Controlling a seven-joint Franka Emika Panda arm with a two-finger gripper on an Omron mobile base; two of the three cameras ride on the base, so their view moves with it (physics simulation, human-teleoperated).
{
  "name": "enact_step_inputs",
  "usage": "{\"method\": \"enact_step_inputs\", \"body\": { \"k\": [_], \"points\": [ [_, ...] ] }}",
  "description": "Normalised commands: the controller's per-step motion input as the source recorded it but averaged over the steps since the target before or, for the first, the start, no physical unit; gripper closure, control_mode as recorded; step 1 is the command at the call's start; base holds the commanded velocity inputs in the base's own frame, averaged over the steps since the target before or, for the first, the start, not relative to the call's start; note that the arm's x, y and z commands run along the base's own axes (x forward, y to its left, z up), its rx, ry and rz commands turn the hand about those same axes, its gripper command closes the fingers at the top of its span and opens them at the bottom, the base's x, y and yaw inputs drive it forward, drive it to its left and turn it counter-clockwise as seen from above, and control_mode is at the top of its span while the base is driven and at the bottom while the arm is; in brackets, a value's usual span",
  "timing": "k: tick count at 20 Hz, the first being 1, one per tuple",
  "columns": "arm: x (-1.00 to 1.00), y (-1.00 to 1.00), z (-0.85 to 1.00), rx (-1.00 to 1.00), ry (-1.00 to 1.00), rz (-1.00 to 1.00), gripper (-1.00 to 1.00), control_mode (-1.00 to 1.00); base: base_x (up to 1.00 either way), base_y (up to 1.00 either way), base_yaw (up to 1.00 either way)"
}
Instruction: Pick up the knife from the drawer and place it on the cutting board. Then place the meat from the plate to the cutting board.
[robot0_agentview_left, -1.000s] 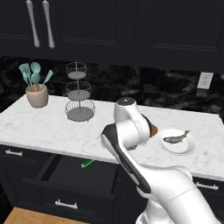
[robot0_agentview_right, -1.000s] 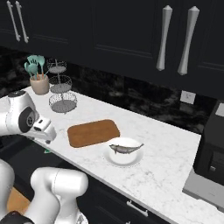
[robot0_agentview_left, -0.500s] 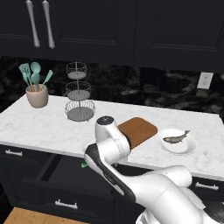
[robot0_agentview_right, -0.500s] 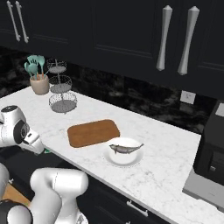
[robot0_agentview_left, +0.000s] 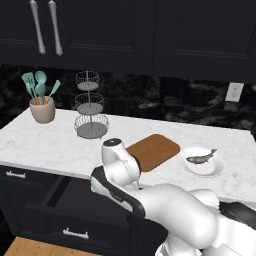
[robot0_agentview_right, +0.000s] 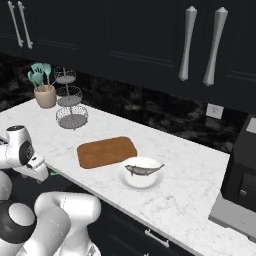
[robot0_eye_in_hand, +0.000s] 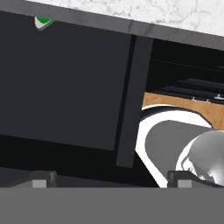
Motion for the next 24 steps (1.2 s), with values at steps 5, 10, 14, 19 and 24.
{"method": "enact_step_inputs", "body": {
  "k": [5,10,14,19,24],
  "points": [
    [0.0,0.41,-0.49,0.0,0.07,0.0,-1.0,-1.0,0.0,0.0,0.0],
    [0.12,0.12,-0.36,0.0,0.02,0.0,-1.0,-1.0,0.0,0.0,0.0],
    [0.18,0.22,-0.34,0.0,0.0,0.0,-1.0,-1.0,0.0,0.0,0.0],
    [0.11,0.28,-0.32,0.0,0.0,-0.02,-1.0,-1.0,0.0,0.0,0.0],
    [0.02,0.04,-0.1,0.07,0.0,-0.05,-1.0,-1.0,0.0,0.0,0.0]
  ]
}}
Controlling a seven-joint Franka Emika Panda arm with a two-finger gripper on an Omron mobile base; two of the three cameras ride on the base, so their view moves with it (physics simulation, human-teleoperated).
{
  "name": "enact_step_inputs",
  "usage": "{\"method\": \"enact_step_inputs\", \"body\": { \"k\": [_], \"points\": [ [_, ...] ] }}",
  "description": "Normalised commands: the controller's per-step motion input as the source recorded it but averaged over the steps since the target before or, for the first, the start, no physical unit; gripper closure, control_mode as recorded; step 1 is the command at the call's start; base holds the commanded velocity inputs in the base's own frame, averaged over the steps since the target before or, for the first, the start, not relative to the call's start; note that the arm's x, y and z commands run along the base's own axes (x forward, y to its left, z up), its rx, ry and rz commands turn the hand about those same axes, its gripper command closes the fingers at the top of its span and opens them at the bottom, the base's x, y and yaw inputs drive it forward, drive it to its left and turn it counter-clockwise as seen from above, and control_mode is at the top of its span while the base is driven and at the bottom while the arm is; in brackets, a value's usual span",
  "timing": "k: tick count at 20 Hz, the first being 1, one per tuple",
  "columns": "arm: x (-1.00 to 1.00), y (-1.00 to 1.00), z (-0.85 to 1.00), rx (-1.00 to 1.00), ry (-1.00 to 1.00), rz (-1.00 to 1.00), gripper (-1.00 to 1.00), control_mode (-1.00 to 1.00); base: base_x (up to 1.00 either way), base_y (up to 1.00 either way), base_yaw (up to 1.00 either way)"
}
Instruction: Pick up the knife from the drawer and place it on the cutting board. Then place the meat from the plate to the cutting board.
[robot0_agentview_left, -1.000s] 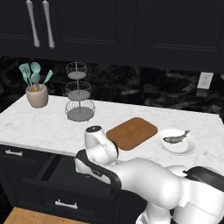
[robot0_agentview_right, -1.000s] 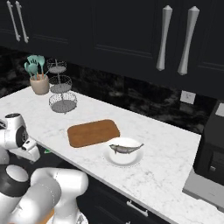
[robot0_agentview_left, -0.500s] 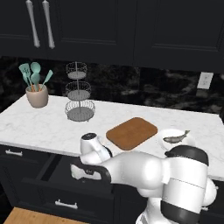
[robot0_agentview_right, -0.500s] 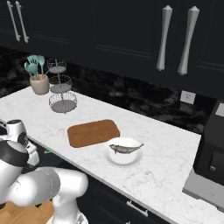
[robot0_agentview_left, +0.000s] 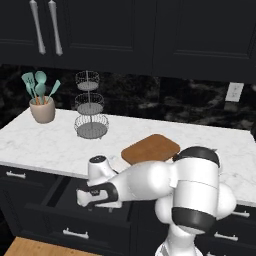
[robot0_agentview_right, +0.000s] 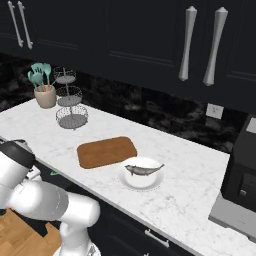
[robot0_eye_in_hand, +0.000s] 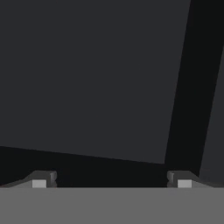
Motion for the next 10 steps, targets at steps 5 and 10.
{"method": "enact_step_inputs", "body": {
  "k": [5,10],
  "points": [
    [0.0,0.0,-0.06,0.1,0.0,-0.06,-1.0,-1.0,0.0,0.0,0.0],
    [-0.01,0.0,-0.21,0.04,0.0,-0.05,-1.0,-1.0,0.0,0.0,0.0]
  ]
}}
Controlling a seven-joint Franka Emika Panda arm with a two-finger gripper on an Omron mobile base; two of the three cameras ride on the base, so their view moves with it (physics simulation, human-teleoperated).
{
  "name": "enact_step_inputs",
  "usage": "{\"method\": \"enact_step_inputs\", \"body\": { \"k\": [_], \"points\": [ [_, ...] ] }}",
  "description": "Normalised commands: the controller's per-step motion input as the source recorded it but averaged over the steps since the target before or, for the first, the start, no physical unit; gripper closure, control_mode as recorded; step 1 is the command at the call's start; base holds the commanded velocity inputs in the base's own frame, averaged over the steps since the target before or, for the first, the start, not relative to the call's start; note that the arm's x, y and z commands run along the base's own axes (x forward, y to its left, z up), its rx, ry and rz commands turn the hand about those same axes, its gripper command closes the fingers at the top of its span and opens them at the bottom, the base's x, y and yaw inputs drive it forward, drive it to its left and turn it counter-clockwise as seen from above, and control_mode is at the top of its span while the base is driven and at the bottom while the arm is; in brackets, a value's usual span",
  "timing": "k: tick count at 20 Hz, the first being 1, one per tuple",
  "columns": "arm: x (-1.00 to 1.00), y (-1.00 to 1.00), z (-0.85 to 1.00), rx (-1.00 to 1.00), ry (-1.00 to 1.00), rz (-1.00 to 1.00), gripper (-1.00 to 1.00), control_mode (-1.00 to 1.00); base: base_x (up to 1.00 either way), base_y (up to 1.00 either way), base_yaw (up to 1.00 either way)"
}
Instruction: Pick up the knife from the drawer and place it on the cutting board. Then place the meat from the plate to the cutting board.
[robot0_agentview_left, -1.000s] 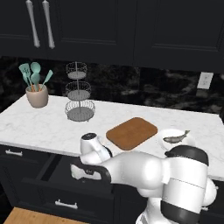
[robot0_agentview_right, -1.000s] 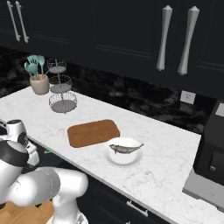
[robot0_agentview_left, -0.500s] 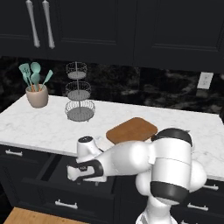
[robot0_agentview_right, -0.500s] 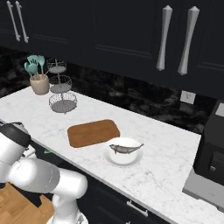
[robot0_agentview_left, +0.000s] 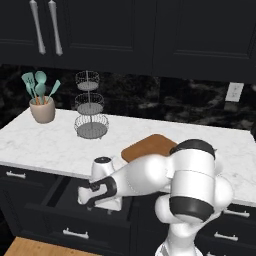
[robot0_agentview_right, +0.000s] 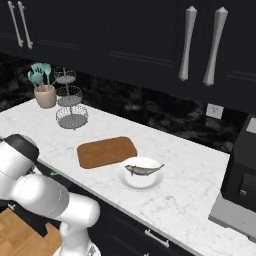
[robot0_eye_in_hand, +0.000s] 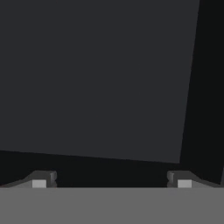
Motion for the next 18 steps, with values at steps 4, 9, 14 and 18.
{"method": "enact_step_inputs", "body": {
  "k": [4,9,14,18],
  "points": [
    [-0.04,0.0,-0.23,0.03,0.03,-0.03,-1.0,-1.0,0.0,0.0,0.0],
    [-0.39,0.04,-0.03,0.07,0.1,0.0,-1.0,-1.0,0.0,0.0,0.0],
    [-0.71,0.12,0.0,0.05,0.15,0.0,-1.0,-1.0,0.0,0.0,0.0],
    [-0.98,0.09,0.06,0.04,0.05,0.0,-1.0,-1.0,0.0,0.0,0.0]
  ]
}}
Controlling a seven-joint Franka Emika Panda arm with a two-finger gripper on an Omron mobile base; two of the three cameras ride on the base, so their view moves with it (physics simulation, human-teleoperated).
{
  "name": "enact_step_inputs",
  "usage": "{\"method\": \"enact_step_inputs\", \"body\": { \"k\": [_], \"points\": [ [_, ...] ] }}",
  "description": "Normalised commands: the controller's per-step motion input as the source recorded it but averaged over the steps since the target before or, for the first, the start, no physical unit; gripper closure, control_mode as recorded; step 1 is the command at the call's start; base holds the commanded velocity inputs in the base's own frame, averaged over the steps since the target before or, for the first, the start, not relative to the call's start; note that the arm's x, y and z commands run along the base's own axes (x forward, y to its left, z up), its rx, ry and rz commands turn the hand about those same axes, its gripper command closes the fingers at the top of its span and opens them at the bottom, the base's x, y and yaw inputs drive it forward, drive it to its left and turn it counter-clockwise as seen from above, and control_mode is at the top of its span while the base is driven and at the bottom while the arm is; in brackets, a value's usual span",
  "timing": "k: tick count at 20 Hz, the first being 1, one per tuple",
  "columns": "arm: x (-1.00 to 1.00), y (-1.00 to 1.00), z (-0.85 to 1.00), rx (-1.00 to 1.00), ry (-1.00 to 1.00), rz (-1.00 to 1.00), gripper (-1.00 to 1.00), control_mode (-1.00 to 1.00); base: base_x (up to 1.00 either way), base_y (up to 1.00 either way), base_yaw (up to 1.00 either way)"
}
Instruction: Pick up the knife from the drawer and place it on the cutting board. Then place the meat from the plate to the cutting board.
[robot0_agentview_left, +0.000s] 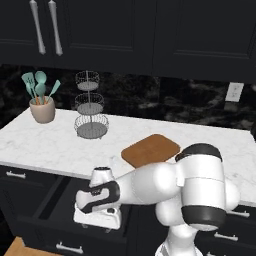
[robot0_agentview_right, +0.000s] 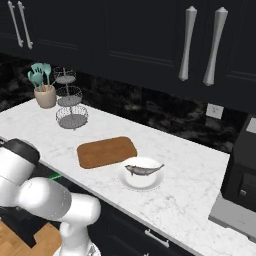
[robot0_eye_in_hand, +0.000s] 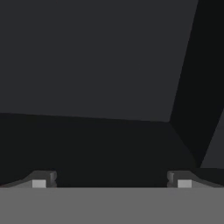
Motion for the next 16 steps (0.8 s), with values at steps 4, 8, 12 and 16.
{"method": "enact_step_inputs", "body": {
  "k": [4,8,12,16],
  "points": [
    [-1.0,0.23,0.03,0.0,0.01,0.0,-1.0,-1.0,0.0,0.0,0.0],
    [-1.0,0.32,0.16,0.0,0.01,0.0,-1.0,-1.0,0.0,0.0,0.0],
    [-1.0,0.39,0.58,0.0,0.0,0.0,-1.0,-1.0,0.0,0.0,0.0],
    [-0.68,0.27,0.58,0.0,0.0,0.0,-1.0,-1.0,0.0,0.0,0.0]
  ]
}}
